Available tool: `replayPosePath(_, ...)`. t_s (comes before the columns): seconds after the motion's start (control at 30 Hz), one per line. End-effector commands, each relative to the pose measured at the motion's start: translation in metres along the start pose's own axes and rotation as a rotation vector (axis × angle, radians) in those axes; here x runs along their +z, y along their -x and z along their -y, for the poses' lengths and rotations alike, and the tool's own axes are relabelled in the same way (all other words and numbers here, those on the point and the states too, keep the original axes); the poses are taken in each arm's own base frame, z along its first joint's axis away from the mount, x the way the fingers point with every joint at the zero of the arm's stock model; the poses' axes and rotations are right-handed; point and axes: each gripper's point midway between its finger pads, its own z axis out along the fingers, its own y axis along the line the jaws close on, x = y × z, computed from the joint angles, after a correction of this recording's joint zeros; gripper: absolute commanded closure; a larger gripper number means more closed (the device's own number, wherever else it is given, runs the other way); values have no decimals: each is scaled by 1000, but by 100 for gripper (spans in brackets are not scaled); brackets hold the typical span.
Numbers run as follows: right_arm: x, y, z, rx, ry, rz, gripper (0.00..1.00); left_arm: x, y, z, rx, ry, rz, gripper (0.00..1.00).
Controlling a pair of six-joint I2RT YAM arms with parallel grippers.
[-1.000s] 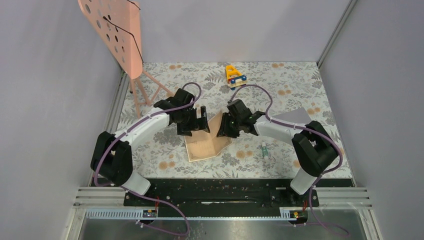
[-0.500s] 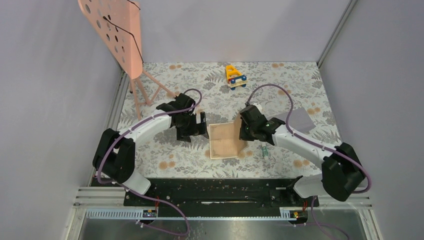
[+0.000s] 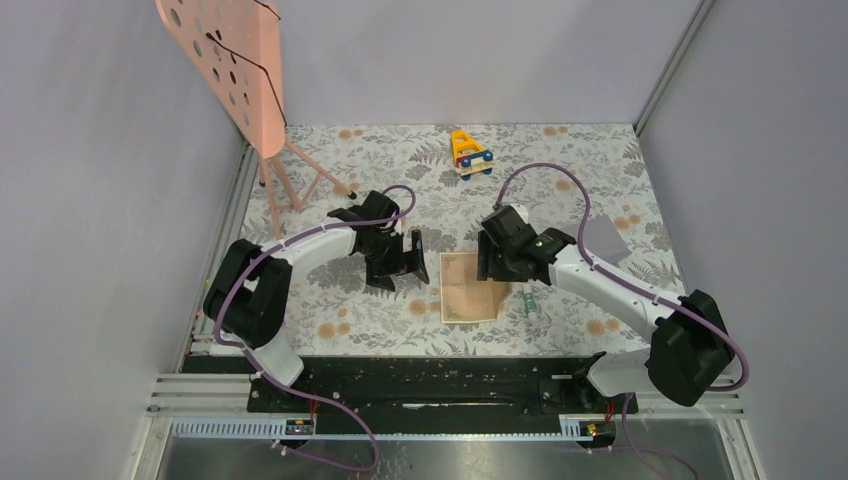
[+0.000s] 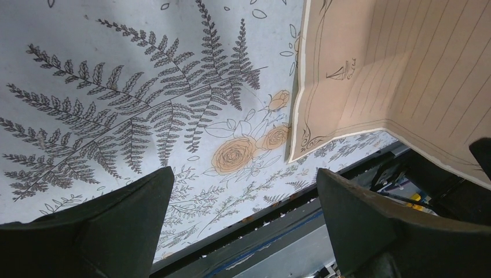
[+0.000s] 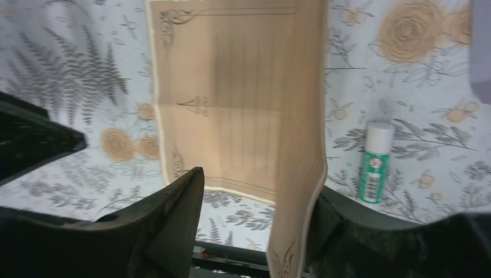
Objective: Place the letter into the envelope and seal it
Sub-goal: Fold the letter at the center of the board.
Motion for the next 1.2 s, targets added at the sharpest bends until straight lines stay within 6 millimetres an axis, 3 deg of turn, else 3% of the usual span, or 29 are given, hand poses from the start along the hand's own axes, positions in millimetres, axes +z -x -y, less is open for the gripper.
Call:
replayPosePath(0.0,-14,23,-40,59,151,22,35,-4,9,12,34,-37,30,3)
replayPosePath(0.27,-18,35,-70,117,266,32,34,-5,8,2,38,5,44,3)
replayPosePath(0.4,-11,34,-87,120,309,-8,33,-8,11,-2,51,35,61,3)
replayPosePath(0.63,13,30,-109,99,317,-71,34,-4,10,-7,48,55,51,3)
replayPosePath(0.87,42,19,-120,117,309,-132,33,-4,5,-15,39,74,49,2)
replayPosePath(1.07,71,0,-125,135,301,-216,33,-35,-5,-42,93,207,72,3)
replayPosePath(1.17,78,-5,-121,129,283,-228,33,-55,-5,-44,121,231,105,2)
